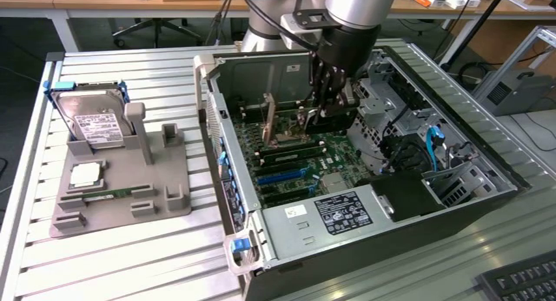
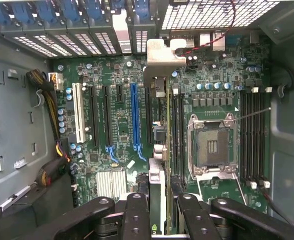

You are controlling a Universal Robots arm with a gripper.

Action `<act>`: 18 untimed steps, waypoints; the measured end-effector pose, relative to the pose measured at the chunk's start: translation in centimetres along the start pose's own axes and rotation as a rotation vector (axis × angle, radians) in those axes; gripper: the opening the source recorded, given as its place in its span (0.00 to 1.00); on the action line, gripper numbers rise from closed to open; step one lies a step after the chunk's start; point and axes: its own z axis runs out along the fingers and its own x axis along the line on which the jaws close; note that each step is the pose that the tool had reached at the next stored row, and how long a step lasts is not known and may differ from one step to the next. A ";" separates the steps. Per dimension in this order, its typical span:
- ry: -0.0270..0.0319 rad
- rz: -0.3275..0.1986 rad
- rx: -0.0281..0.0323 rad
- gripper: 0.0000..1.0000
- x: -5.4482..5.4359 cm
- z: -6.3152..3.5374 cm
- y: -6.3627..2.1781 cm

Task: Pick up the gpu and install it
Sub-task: 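Insert the gpu into the slot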

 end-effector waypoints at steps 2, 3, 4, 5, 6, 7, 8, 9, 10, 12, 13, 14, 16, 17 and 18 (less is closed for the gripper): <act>0.0000 0.000 0.0000 0.27 0.0 0.03 0.01; 0.0000 0.000 0.0000 0.27 0.0 0.04 0.02; 0.0000 0.000 0.0000 0.27 0.0 0.07 0.04; 0.0000 0.000 0.0000 0.27 0.0 0.09 0.05; 0.0000 0.000 0.0000 0.27 0.1 0.12 0.06; 0.0000 0.000 0.0000 0.27 0.1 0.14 0.06; 0.0000 0.000 0.0000 0.27 0.1 0.16 0.07; 0.0000 0.000 0.0000 0.27 0.1 0.17 0.07; 0.0000 0.000 0.0000 0.27 0.1 0.19 0.08; 0.0000 0.000 0.0000 0.27 0.1 0.22 0.09; 0.0000 0.000 0.0000 0.27 0.1 0.24 0.10; 0.0000 0.000 0.0000 0.27 0.1 0.25 0.10; 0.0000 0.000 0.0000 0.27 0.1 0.29 0.12; 0.0000 0.000 0.0000 0.27 0.1 0.30 0.12; 0.0000 0.000 0.0000 0.27 0.2 0.35 0.14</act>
